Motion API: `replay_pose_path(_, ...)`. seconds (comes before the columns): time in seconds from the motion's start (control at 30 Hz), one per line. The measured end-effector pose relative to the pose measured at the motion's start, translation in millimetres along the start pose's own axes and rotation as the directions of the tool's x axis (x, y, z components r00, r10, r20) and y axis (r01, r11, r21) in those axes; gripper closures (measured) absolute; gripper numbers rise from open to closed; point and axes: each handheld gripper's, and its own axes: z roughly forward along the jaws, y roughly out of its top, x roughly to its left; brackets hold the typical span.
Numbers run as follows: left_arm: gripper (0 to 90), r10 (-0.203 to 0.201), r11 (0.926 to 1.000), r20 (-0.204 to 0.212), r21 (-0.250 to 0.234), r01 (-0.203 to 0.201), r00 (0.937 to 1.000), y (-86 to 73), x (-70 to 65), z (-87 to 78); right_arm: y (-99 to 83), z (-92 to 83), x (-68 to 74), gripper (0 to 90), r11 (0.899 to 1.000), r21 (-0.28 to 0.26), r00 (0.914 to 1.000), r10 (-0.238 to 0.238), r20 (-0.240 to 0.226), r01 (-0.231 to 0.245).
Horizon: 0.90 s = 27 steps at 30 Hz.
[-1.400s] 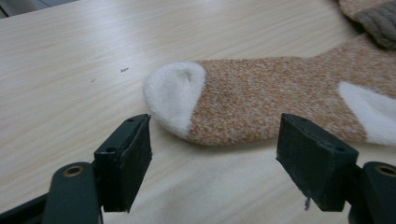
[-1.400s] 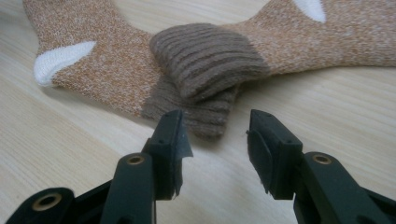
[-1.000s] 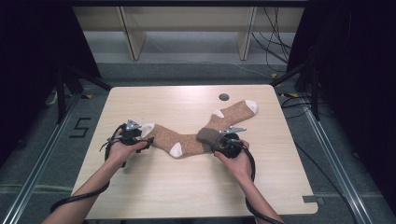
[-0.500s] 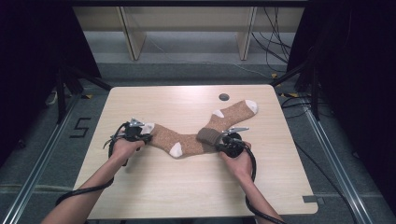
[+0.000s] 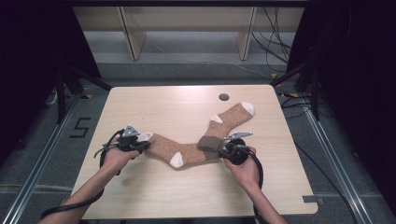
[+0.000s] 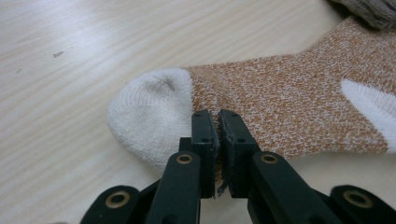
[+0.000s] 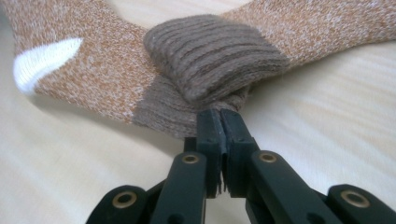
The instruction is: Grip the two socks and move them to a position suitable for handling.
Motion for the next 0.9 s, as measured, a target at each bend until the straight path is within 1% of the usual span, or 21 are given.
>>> replay_pose_path(0.03, 84.1, 0.000, 1.0000, 0.000, 0.000, 0.000, 1.0000, 0.0, 0.0, 0.0, 0.0, 0.0, 0.0, 87.8, 1.000, 0.000, 1.0000, 0.000, 0.000, 0.000)
replay_pose_path(0.07, 84.0, 0.013, 0.9999, 0.015, 0.000, -0.013, 0.9998, -5.7, -7.3, -6.9, -7.2, -7.7, 2.6, 87.8, 0.999, -0.004, 0.9991, -0.041, -0.001, 0.041)
replay_pose_path(0.1, 84.0, 0.022, 0.9997, 0.025, 0.002, -0.022, 0.9994, -9.0, -10.7, -10.1, -11.7, -12.3, 5.1, 87.8, 0.999, 0.008, 0.9993, -0.037, -0.005, 0.037)
replay_pose_path(0.2, 83.7, 0.046, 0.9989, 0.051, 0.009, -0.047, 0.9976, -19.2, -21.9, -17.9, -25.7, -23.0, 8.2, 87.8, 0.998, 0.043, 0.9988, -0.044, -0.021, 0.045)
replay_pose_path(0.23, 83.6, 0.046, 0.9989, 0.051, 0.009, -0.047, 0.9976, -19.2, -21.9, -17.9, -30.7, -25.4, 9.5, 87.7, 0.998, 0.052, 0.9989, -0.039, -0.025, 0.040)
replay_pose_path(0.27, 83.5, 0.067, 0.9975, 0.068, 0.015, -0.068, 0.9955, -26.1, -29.8, -22.2, -35.4, -27.4, 11.3, 87.8, 0.998, 0.058, 0.9991, -0.034, -0.027, 0.035)
replay_pose_path(0.3, 83.4, 0.067, 0.9975, 0.068, 0.015, -0.068, 0.9955, -26.1, -29.8, -22.2, -39.8, -29.4, 11.6, 87.7, 0.997, 0.067, 0.9985, -0.046, -0.030, 0.048)
replay_pose_path(0.33, 83.3, 0.082, 0.9962, 0.080, 0.023, -0.084, 0.9934, -33.1, -37.8, -25.2, -43.7, -30.8, 12.6, 87.7, 0.996, 0.069, 0.9985, -0.048, -0.028, 0.050)
replay_pose_path(0.37, 83.2, 0.081, 0.9962, 0.086, 0.025, -0.083, 0.9930, -36.5, -41.3, -26.3, -47.1, -32.4, 13.6, 87.7, 0.996, 0.074, 0.9983, -0.050, -0.028, 0.052)
replay_pose_path(0.4, 83.2, 0.101, 0.9939, 0.084, 0.036, -0.104, 0.9913, -39.0, -43.1, -28.3, -50.1, -33.9, 14.6, 87.7, 0.995, 0.086, 0.9981, -0.053, -0.031, 0.056)
replay_pose_path(0.43, 83.1, 0.094, 0.9948, 0.091, 0.030, -0.097, 0.9914, -41.8, -46.5, -29.1, -52.8, -34.8, 15.0, 87.7, 0.994, 0.085, 0.9976, -0.063, -0.029, 0.065)
replay_pose_path(0.53, 82.6, 0.103, 0.9939, 0.092, 0.030, -0.106, 0.9904, -45.7, -49.0, -30.6, -57.2, -36.6, 17.1, 87.5, 0.994, 0.094, 0.9980, -0.052, -0.035, 0.055)
replay_pose_path(0.57, 82.1, 0.112, 0.9930, 0.079, 0.031, -0.114, 0.9906, -47.3, -49.2, -28.7, -59.6, -35.2, 16.9, 87.1, 0.994, 0.098, 0.9980, -0.053, -0.034, 0.056)
replay_pose_path(0.6, 81.4, 0.112, 0.9930, 0.079, 0.031, -0.114, 0.9906, -47.3, -49.2, -28.7, -59.6, -35.2, 16.9, 87.1, 0.994, 0.098, 0.9980, -0.053, -0.034, 0.056)
replay_pose_path(0.63, 80.6, 0.129, 0.9904, 0.078, 0.041, -0.132, 0.9886, -47.5, -47.9, -26.6, -60.0, -33.3, 15.4, 85.2, 0.993, 0.103, 0.9975, -0.062, -0.036, 0.065)
replay_pose_path(0.67, 79.8, 0.129, 0.9904, 0.078, 0.041, -0.132, 0.9886, -47.5, -47.9, -26.6, -60.0, -33.3, 15.4, 85.2, 0.993, 0.103, 0.9975, -0.062, -0.036, 0.065)
replay_pose_path(0.73, 78.8, 0.124, 0.9909, 0.075, 0.042, -0.128, 0.9894, -47.6, -48.5, -24.9, -58.4, -33.0, 15.4, 83.1, 0.995, 0.089, 0.9985, -0.049, -0.023, 0.051)
replay_pose_path(0.77, 78.7, 0.115, 0.9925, 0.068, 0.033, -0.118, 0.9910, -46.9, -49.6, -22.5, -56.7, -33.5, 14.1, 84.5, 0.995, 0.083, 0.9988, -0.044, -0.019, 0.046)
replay_pose_path(0.83, 78.8, 0.123, 0.9914, 0.064, 0.038, -0.126, 0.9904, -45.4, -48.9, -20.7, -56.0, -31.5, 9.3, 87.2, 0.996, 0.081, 0.9992, -0.039, -0.004, 0.039)
replay_pose_path(0.87, 78.8, 0.116, 0.9925, 0.061, 0.032, -0.118, 0.9914, -44.7, -49.1, -18.5, -55.4, -29.6, 5.9, 87.9, 0.996, 0.082, 0.9991, -0.042, 0.005, 0.042)
replay_pose_path(0.9, 78.9, 0.120, 0.9915, 0.062, 0.041, -0.123, 0.9908, -43.5, -48.5, -17.6, -54.1, -27.7, 3.5, 87.9, 0.996, 0.084, 0.9994, -0.032, 0.011, 0.031)
